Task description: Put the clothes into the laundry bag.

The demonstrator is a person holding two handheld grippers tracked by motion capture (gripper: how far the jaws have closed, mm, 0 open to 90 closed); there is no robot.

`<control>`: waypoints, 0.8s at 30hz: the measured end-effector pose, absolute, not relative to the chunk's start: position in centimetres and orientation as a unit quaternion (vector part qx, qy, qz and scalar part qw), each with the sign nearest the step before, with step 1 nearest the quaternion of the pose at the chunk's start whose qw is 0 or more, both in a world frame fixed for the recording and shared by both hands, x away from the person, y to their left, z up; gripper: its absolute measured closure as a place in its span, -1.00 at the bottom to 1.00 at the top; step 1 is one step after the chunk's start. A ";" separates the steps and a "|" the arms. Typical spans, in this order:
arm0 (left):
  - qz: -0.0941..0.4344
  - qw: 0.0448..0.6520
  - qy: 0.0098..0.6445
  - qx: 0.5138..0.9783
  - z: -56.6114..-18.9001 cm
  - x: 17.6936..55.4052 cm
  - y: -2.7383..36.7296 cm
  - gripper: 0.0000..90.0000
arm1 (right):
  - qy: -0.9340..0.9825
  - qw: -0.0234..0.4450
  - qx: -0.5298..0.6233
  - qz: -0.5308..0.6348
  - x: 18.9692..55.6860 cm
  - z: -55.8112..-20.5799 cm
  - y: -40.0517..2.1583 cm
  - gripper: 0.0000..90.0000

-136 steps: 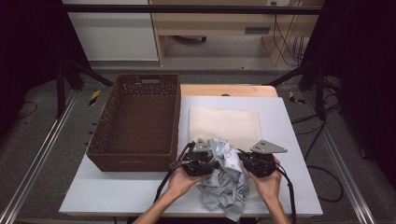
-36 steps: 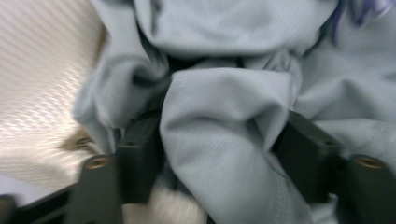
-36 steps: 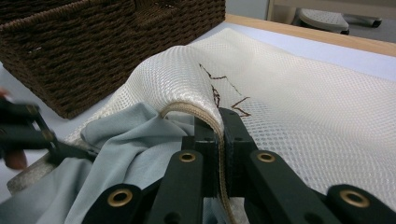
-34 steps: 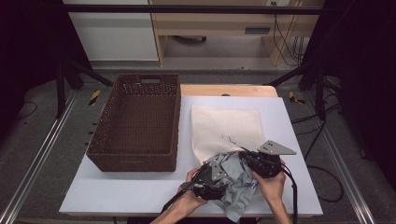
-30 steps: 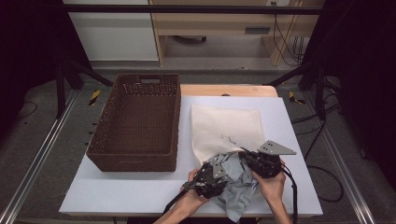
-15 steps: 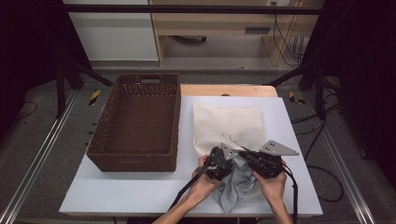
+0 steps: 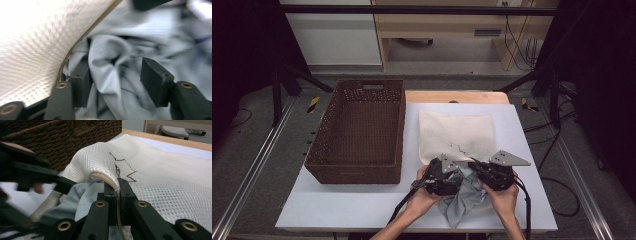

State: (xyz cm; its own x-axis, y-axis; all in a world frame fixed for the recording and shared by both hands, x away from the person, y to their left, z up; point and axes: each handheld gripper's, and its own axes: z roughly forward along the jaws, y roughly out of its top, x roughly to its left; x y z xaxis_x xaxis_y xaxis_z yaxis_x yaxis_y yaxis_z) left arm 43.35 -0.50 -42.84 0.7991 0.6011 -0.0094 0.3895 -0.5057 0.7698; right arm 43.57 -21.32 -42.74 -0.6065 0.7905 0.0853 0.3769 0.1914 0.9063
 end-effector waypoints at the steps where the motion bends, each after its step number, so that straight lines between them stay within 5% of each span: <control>1: 0.130 0.412 0.284 0.856 -42.3 42.8 -0.2 -0.15 | 0.743 0.206 0.393 0.500 43.6 -42.7 -21.3 0.93; 7: 0.127 0.410 0.256 0.866 -40.5 40.5 0.2 -0.28 | 0.743 0.206 0.394 0.500 43.6 -42.7 -21.3 0.93; 17: 0.109 0.335 0.263 0.898 -45.8 41.1 -2.9 -0.32 | 0.745 0.204 0.393 0.500 43.7 -42.7 -21.4 0.93; 20: 0.109 0.341 0.275 0.892 -46.6 41.4 -2.9 -0.19 | 0.744 0.201 0.394 0.501 43.7 -42.8 -21.3 0.93; 24: 0.138 0.331 0.276 0.892 -46.6 41.5 -2.6 0.42 | 0.744 0.201 0.394 0.501 43.7 -42.8 -21.3 0.93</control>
